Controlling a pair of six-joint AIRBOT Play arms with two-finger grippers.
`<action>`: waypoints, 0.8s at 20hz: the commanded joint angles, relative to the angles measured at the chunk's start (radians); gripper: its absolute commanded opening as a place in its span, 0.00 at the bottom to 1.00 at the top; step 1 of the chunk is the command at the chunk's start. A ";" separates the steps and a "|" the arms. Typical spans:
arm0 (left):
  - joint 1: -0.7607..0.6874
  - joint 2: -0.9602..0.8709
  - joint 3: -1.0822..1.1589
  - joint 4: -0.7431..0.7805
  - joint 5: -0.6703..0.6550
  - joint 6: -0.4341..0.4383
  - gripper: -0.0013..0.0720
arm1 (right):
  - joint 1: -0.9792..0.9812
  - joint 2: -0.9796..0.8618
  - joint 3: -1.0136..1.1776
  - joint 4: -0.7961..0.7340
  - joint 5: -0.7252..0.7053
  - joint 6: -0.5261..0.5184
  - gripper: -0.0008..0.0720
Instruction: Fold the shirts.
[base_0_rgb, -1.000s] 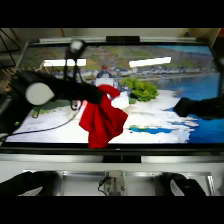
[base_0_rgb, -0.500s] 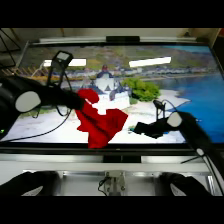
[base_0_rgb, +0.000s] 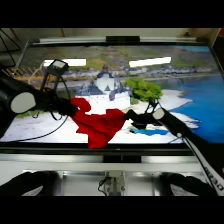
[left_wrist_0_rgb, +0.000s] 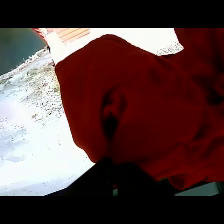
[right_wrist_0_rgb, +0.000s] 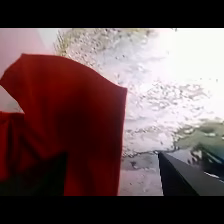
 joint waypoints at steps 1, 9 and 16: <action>0.001 0.001 0.000 0.002 -0.008 -0.002 0.07 | 0.002 -0.078 0.061 0.095 -0.030 -0.009 0.93; 0.001 0.001 0.001 0.004 0.015 -0.001 0.07 | 0.000 -0.159 0.071 0.280 -0.008 -0.095 0.09; 0.002 0.002 0.371 0.112 0.037 0.021 0.07 | -0.189 0.189 0.367 0.052 0.270 -0.468 0.09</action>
